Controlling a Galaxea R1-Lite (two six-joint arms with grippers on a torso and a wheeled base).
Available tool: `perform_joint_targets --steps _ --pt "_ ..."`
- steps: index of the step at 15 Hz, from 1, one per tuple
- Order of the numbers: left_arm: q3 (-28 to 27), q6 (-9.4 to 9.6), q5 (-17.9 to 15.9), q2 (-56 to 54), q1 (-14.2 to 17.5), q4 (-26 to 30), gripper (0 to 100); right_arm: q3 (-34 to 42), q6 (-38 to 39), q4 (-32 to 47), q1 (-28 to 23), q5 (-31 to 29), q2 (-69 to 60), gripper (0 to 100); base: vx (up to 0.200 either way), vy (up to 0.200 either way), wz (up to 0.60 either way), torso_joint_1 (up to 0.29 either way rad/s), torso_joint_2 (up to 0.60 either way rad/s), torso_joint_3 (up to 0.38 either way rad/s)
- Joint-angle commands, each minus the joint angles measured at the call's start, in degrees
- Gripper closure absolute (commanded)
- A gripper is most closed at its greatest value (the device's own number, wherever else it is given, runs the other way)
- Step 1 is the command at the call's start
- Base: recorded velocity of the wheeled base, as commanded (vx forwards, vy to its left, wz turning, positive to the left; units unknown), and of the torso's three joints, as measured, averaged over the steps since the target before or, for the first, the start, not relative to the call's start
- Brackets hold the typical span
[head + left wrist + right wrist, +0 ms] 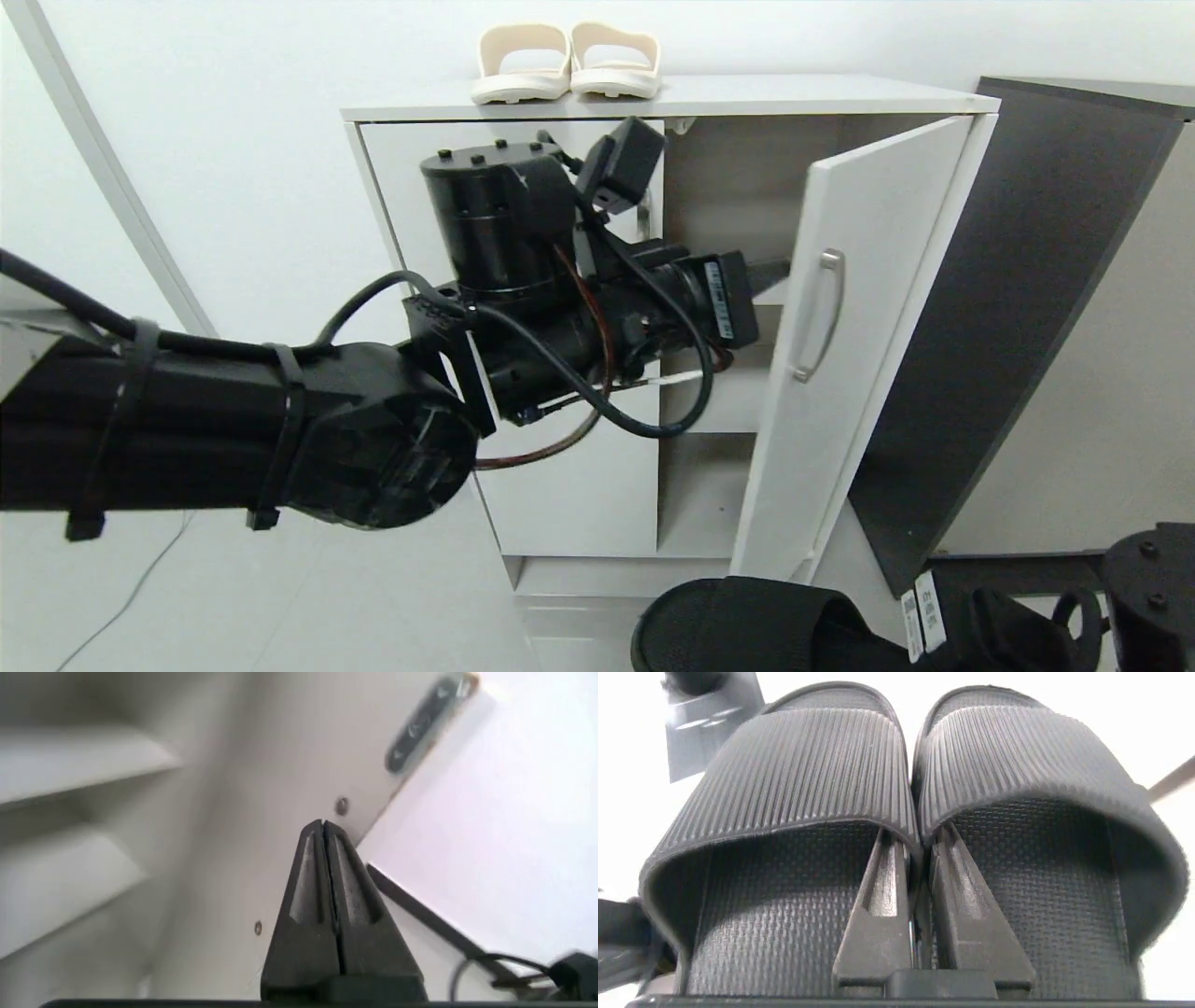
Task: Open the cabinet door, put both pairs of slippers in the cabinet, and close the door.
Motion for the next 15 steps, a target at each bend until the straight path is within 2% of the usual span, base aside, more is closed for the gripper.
perform_joint_targets --steps 1,3,6,7,9,10,11,12,13,14,15 --pt "0.56 1.22 0.32 1.53 -3.81 -0.86 100 0.47 -0.01 -0.08 0.81 -0.03 -0.57 100 0.000 0.000 0.00 0.000 0.00 0.000" --pt "0.56 1.13 0.40 1.62 -3.02 -0.86 100 0.73 -1.42 0.01 0.89 0.05 -0.75 100 0.000 0.000 0.00 0.000 0.00 0.000" --pt "1.96 1.22 0.93 -1.11 0.58 -1.74 100 0.56 -1.42 -0.25 0.81 0.05 -0.13 100 0.000 0.000 0.00 0.000 0.00 0.000" --pt "3.02 1.31 2.69 -3.22 1.46 -2.18 100 0.20 -1.33 -0.34 0.45 -0.03 0.57 100 0.000 0.000 0.00 0.000 0.00 0.000" --pt "6.80 2.01 10.86 -9.46 2.78 -2.09 100 -1.55 -0.98 -0.25 -3.50 -0.56 2.77 100 0.000 0.000 0.00 0.000 0.00 0.000" --pt "10.49 3.42 15.61 -13.94 3.22 -1.56 100 -2.96 -0.63 -0.25 -5.52 -3.11 4.09 100 0.000 0.000 0.00 0.000 0.00 0.000" --pt "15.41 6.14 19.65 -19.30 4.01 -0.86 100 -4.72 1.48 -0.34 -6.31 -7.68 5.58 100 0.000 0.000 0.00 0.000 0.00 0.000" --pt "20.59 9.74 23.17 -25.02 4.80 0.99 100 -6.21 4.91 -0.43 -6.31 -11.64 6.37 100 0.000 0.000 0.00 0.000 0.00 0.000" --pt "24.99 12.12 25.80 -31.87 6.21 4.15 100 -7.71 7.81 -0.43 -6.14 -13.92 6.90 100 0.000 0.000 0.00 0.000 0.00 0.000" --pt "28.07 12.73 26.95 -39.17 10.34 10.04 100 -9.38 9.65 -0.52 -6.14 -14.71 8.13 100 0.000 0.000 0.00 0.000 0.00 0.000" --pt "29.82 12.82 27.04 -45.58 15.79 17.07 100 -10.43 10.62 -0.52 -6.23 -16.29 9.10 100 0.000 0.000 0.00 0.000 0.00 0.000"
